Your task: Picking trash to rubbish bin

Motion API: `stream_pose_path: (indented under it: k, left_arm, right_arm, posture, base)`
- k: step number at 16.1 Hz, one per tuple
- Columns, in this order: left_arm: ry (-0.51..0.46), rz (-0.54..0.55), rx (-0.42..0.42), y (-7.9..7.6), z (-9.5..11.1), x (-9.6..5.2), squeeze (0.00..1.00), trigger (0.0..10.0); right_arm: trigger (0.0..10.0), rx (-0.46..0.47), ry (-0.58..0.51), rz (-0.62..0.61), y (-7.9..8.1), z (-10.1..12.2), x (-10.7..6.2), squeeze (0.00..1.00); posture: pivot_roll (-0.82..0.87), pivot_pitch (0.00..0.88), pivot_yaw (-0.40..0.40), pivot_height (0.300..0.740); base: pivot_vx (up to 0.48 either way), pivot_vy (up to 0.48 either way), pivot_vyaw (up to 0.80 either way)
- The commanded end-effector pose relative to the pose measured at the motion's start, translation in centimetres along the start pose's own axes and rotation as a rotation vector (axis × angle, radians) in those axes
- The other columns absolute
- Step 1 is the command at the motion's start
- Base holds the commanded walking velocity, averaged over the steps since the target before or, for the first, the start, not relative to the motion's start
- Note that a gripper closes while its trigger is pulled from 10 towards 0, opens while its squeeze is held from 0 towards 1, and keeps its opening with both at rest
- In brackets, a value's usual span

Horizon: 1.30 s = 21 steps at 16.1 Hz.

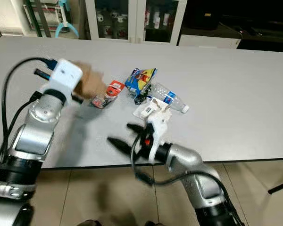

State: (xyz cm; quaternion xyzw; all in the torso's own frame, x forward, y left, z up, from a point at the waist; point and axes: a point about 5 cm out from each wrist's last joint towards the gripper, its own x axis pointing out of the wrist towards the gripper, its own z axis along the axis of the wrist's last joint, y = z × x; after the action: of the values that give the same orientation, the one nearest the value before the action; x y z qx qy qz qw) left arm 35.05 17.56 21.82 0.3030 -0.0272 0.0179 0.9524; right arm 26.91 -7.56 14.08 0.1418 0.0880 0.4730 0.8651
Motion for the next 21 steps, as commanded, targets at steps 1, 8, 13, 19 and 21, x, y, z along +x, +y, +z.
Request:
stream_pose_path:
  k: [1,8,13,19,21]
  left_arm:
    - [-0.055,0.037,-0.052,0.2,1.1,0.0,0.00,10.0]
    - [-0.178,0.048,-0.335,-1.3,1.6,-0.4,0.00,10.0]
    - [-0.270,0.080,-0.478,-2.5,1.9,-0.9,0.00,10.0]
    - [-0.279,0.080,-0.481,-3.8,1.6,-0.5,0.00,10.0]
    - [-0.291,0.062,-0.453,-4.2,1.7,-0.5,0.00,10.0]
  right_arm:
    - [10.0,-0.011,-0.031,-0.070,-1.0,0.6,-0.3,0.00]
    - [10.0,0.021,-0.315,-0.370,-4.1,4.3,-0.4,0.00]
    - [10.0,0.022,-0.458,-0.525,-5.2,6.2,-0.3,0.00]
    - [10.0,-0.117,-0.493,-0.682,-6.1,7.3,0.5,0.00]
    - [10.0,-0.120,-0.509,-0.697,-6.1,7.5,0.7,0.00]
  posture:
    - [-0.05,0.058,-0.084,0.740]
    - [-0.04,0.054,-0.081,0.740]
    - [-0.04,0.052,-0.083,0.740]
    - [-0.05,0.046,-0.079,0.740]
    - [-0.04,0.048,-0.082,0.740]
  base:
    - [0.000,0.000,0.00]
    - [0.000,0.000,0.00]
    - [0.000,0.000,0.00]
    - [0.000,0.000,0.00]
    - [0.000,0.000,0.00]
